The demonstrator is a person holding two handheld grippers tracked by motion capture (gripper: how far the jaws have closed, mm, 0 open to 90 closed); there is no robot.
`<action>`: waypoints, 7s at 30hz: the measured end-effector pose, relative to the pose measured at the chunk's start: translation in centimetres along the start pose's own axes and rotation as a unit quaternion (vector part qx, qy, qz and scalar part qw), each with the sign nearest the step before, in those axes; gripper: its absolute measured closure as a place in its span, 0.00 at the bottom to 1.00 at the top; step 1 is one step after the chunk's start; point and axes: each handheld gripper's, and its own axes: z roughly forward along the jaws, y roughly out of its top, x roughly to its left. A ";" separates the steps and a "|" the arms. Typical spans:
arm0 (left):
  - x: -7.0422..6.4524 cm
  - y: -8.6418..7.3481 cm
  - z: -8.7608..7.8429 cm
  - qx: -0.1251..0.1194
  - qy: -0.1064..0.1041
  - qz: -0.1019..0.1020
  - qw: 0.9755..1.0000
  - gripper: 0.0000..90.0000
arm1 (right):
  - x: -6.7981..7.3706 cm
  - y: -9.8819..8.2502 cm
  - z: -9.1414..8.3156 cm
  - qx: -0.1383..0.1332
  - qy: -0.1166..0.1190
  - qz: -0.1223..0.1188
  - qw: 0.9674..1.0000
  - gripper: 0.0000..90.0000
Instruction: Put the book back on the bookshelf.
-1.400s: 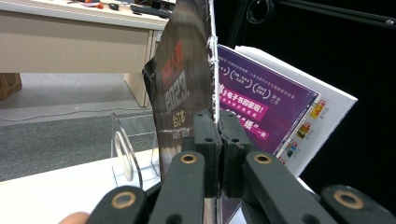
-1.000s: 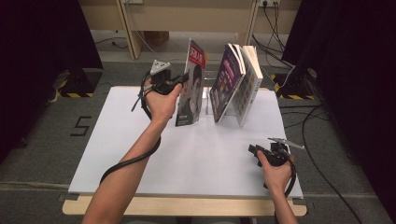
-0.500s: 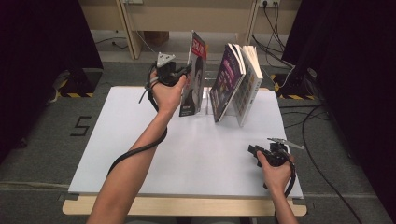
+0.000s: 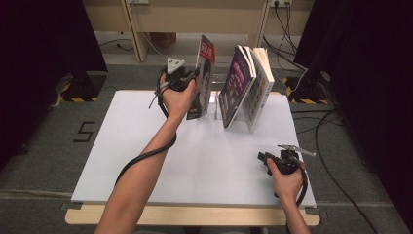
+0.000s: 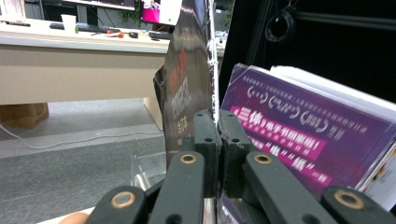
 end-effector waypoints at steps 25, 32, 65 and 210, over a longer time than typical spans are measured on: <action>1.1 -6.0 -9.7 0.011 0.024 0.062 0.998 0.96 | 0.5 -0.2 -0.1 0.001 0.000 -0.003 1.000 0.69; 1.6 -9.5 -12.1 0.032 0.027 0.055 0.998 0.94 | 0.5 -0.2 -0.2 0.002 -0.002 0.006 1.000 0.69; 2.1 -10.4 -11.8 0.043 0.012 -0.034 0.998 0.96 | 0.0 -0.1 -0.4 -0.002 -0.007 0.005 1.000 0.68; 2.9 -4.9 -5.7 0.034 -0.041 -0.043 0.998 0.78 | -0.5 -0.4 0.1 0.012 -0.005 0.007 1.000 0.67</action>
